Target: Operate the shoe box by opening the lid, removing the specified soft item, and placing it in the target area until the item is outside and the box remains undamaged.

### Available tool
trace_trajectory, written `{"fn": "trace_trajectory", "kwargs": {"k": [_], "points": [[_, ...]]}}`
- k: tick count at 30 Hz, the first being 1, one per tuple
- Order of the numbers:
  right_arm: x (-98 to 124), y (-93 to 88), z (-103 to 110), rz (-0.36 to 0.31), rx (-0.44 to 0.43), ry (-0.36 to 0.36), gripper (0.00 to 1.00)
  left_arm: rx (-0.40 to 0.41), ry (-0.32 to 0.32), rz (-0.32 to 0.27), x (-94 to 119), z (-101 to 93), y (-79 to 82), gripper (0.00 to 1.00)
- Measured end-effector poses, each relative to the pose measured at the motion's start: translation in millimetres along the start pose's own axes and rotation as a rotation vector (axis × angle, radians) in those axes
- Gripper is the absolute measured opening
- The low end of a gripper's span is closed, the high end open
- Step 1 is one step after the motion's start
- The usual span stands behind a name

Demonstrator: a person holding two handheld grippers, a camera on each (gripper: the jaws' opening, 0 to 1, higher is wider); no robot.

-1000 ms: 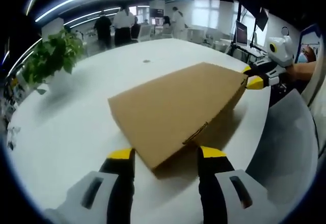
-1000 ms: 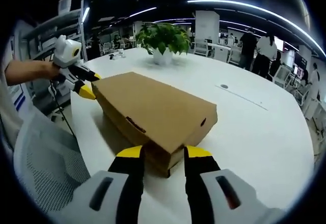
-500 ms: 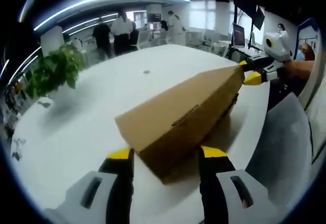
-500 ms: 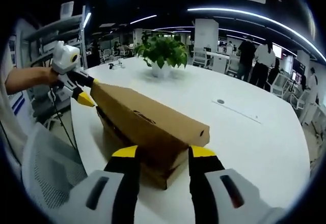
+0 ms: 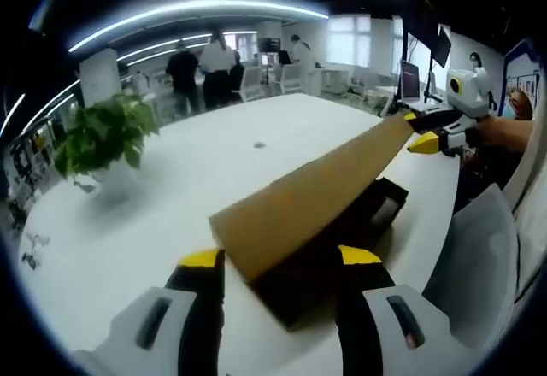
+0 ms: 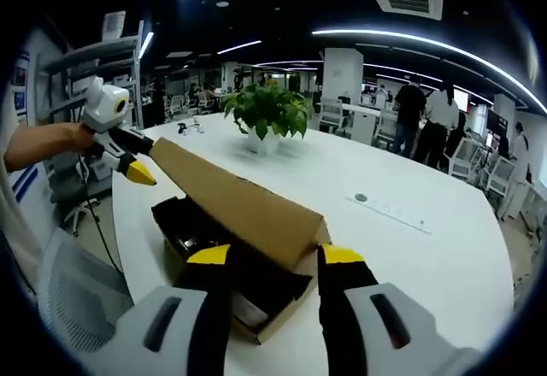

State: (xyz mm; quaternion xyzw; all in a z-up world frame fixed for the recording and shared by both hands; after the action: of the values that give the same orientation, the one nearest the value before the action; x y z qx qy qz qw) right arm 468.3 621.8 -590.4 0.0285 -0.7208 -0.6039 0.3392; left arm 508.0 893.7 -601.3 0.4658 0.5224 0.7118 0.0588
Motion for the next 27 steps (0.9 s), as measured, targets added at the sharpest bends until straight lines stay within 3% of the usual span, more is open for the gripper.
{"fn": "trace_trajectory", "kwargs": {"k": [16,27], "points": [[-16,26.8,-24,-0.026,0.045,-0.015,0.36,-0.005,0.089,-0.059,-11,32.1,28.9,0.34],[-27,36.9,-38,-0.033,0.057,-0.017,0.35,-0.003,0.141,-0.062,-22,52.2,41.6,0.23]]}}
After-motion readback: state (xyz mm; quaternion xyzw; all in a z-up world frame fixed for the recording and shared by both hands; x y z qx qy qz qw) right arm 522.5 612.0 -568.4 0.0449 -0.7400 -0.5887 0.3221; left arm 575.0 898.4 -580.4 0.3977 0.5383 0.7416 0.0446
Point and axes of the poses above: the point that each gripper's makers call its tool centre point, and the gripper's own axes: x roughly backward along the fingers, z roughly to its left, y roughly out of its top, the point moved 4 cm from there along x, roughly backward along the fingers, and after that the axes turned 3 degrees about z, right-handed, at the moved point
